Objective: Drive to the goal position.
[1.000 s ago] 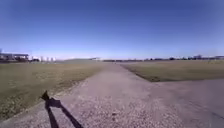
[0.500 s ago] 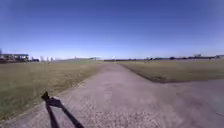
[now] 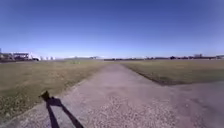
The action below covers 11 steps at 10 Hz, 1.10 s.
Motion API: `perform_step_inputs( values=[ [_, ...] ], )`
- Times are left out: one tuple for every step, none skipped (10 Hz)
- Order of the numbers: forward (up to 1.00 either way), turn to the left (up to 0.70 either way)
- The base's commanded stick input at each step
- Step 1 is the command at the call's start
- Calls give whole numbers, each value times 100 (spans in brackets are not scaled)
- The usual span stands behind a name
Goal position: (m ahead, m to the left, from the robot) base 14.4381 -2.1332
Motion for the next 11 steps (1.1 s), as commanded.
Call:
perform_step_inputs(
  values=[
    [70, 0],
    [70, 0],
    [70, 0],
    [70, 0],
    [70, 0],
    [70, 0],
    [70, 0],
    [70, 0],
    [70, 0],
    [70, 0],
    [70, 0]
  ],
)
